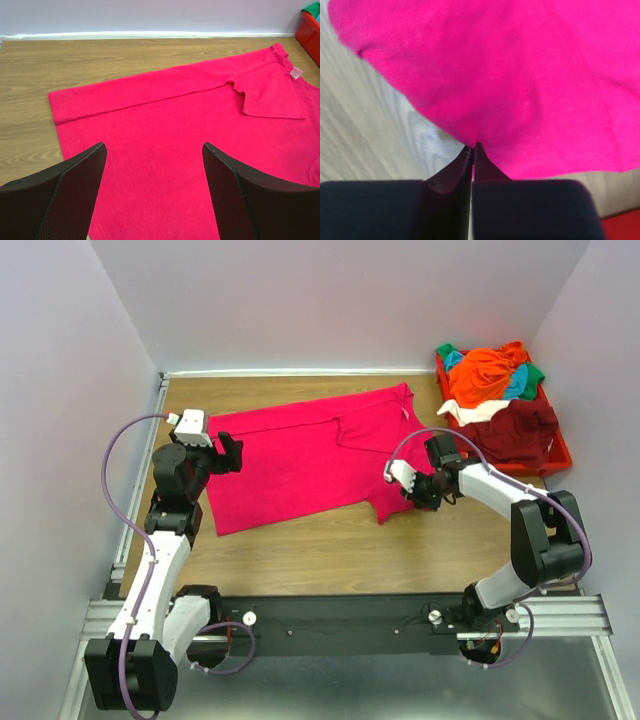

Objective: Fold and stack the t-shirts
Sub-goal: Fold the tshirt

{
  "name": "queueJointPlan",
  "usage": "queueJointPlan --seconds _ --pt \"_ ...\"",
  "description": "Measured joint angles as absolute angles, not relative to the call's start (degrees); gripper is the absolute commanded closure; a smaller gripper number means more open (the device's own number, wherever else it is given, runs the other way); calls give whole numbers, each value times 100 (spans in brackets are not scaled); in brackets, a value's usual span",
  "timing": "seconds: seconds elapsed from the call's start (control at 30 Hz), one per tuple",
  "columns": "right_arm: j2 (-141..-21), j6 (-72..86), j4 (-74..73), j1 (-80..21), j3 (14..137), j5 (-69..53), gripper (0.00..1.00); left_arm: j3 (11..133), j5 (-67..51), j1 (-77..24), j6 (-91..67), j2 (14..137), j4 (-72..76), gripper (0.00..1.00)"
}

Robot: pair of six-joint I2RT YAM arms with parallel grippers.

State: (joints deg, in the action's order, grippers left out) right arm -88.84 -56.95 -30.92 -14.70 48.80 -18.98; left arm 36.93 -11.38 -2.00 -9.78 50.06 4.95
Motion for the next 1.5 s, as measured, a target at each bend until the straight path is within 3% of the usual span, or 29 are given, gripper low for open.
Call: queueJointPlan --seconds 0.23,0.27,0.33,0.37,0.4,0.47,0.63,0.67,0.97,1.13,1.3,1.4,1.5 --pt "-9004 -5266 -3109 -1706 5848 -1896 100 3693 -1135 -202 -965 4991 495 15" --pt "-9100 -5188 -3131 -1778 6117 -1896 96 3693 -1135 -202 -965 4989 495 15" --pt "-9404 -4989 -3079 -1933 6681 -1894 72 3693 -1135 -202 -965 4987 495 15" --pt "-9649 -4827 -3046 -2040 7081 -1863 39 3693 -1135 -202 -963 4987 493 15" --pt "-9891 -4672 -2993 -2126 7354 -1828 30 3693 -1135 -204 -961 4987 495 15" --pt "-10565 -4160 -2897 -2263 8171 -1566 14 3693 -1133 -213 -958 4980 486 15" --pt "-11303 -3444 -2735 -2335 8960 -982 8 3693 -1131 -228 -947 4930 475 15" --pt "-11277 -3413 -2740 -2318 8936 -974 1 3693 -1131 -228 -947 4917 478 15" --pt "-10624 -4320 -2888 -2241 8062 -1223 4 3693 -1138 -237 -945 4919 482 15" --pt "-10621 -5553 -3326 -1881 8012 -1940 36 3693 -1138 -239 -945 4919 482 15" --pt "-10707 -6980 -3999 -1216 8230 -2467 44 3693 -1140 -239 -945 4943 489 16" --pt "-10820 -7887 -4340 -1186 8285 -2606 57 3693 -1142 -239 -945 4978 489 16" --pt "-11041 -8390 -4534 -1238 8340 -2698 59 3693 -1142 -239 -943 4984 489 16"
